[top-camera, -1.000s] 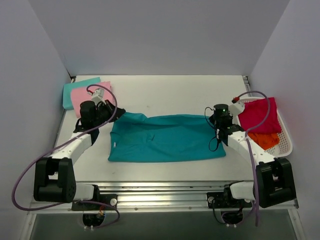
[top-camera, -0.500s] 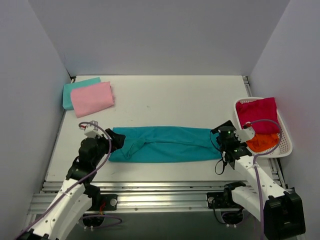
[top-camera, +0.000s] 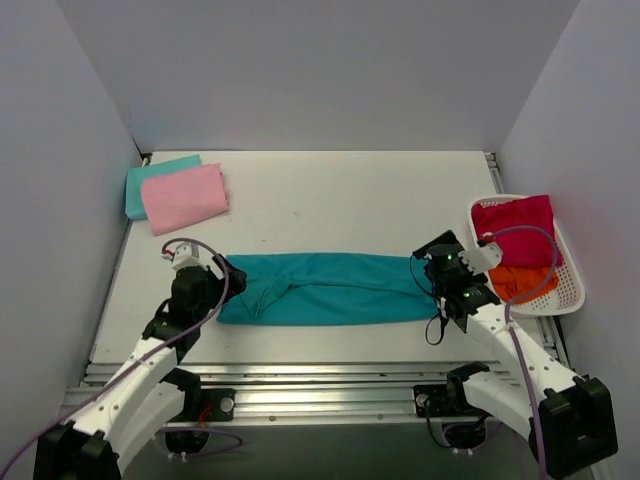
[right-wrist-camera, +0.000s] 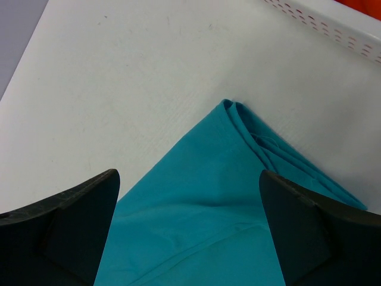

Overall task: Fold and stack the t-shirts
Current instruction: Fold the tshirt

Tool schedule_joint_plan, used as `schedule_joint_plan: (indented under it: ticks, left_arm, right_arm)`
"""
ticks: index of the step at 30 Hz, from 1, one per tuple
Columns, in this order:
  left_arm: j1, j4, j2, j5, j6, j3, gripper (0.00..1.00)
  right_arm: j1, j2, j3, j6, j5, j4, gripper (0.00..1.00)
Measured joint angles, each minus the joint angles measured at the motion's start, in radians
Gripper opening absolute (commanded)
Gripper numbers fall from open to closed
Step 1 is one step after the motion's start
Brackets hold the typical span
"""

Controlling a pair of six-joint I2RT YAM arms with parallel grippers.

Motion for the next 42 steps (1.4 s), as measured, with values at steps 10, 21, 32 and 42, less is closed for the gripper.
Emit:
schedule_joint_plan:
  ticks: [10,21,32,42]
  left_arm:
    - [-0.016,0.153,0.385,-0.048,-0.066,0.048,0.85]
    - [-0.017,0.286,0.628,-0.124,-0.098,0.123,0.75]
    - [-0.014,0.441,0.977,-0.113,-0.088,0.36,0.02]
    - [0.03,0.242,1.276,-0.016,0.033,0.888,0.02]
  right_arm:
    - [0.0,0.183,0.113,-0.04,0.015,0.024,1.0]
    - [-0.002,0.155,0.16,-0.075,0.015,0.057,1.0]
    - [-0.114,0.135,0.171,-0.115,-0.004,0.106,1.0]
    - [-0.155,0.282,0.23,-0.132,-0.014,0.187,1.0]
